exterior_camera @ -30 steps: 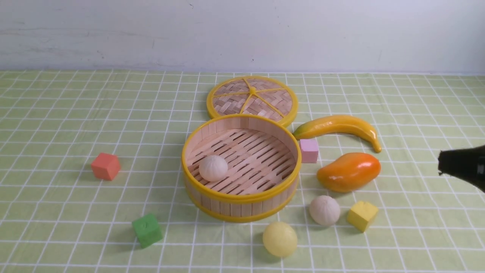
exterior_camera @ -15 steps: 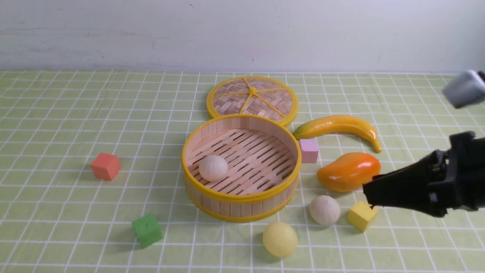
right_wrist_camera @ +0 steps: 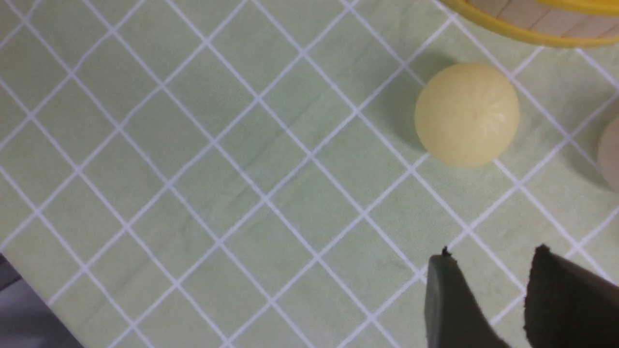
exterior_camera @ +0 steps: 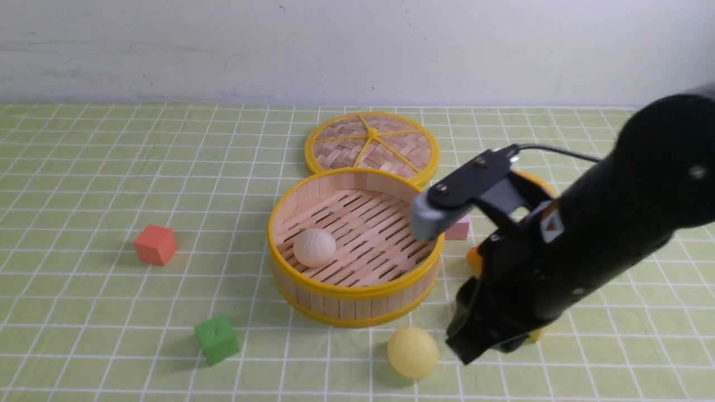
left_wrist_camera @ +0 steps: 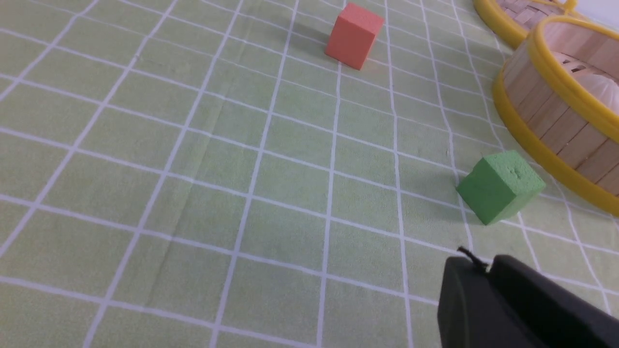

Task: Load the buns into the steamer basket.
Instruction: Use the right arm to grab a steamed stuffed bun

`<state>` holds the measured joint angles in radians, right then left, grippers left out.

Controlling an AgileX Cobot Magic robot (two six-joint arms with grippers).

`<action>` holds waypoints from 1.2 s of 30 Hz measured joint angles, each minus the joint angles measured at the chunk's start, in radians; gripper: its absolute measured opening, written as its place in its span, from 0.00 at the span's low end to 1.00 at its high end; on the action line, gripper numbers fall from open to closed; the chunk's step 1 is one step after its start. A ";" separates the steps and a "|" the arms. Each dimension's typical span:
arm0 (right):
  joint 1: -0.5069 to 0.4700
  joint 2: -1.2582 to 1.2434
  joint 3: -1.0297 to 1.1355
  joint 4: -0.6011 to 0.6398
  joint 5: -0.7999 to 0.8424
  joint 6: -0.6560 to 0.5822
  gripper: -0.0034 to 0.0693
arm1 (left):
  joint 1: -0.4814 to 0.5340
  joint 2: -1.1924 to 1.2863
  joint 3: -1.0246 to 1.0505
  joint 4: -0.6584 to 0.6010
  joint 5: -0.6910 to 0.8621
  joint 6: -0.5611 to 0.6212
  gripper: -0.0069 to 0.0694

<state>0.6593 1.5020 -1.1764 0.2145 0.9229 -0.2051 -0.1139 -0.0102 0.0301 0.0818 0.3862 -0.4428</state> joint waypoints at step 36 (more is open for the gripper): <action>-0.099 0.409 -0.102 0.143 -0.153 0.173 0.38 | 0.000 0.000 0.000 0.000 0.000 0.000 0.20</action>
<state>0.5598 1.9107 -1.2788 0.3570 0.7698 -0.0323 -0.1139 -0.0102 0.0301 0.0818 0.3862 -0.4428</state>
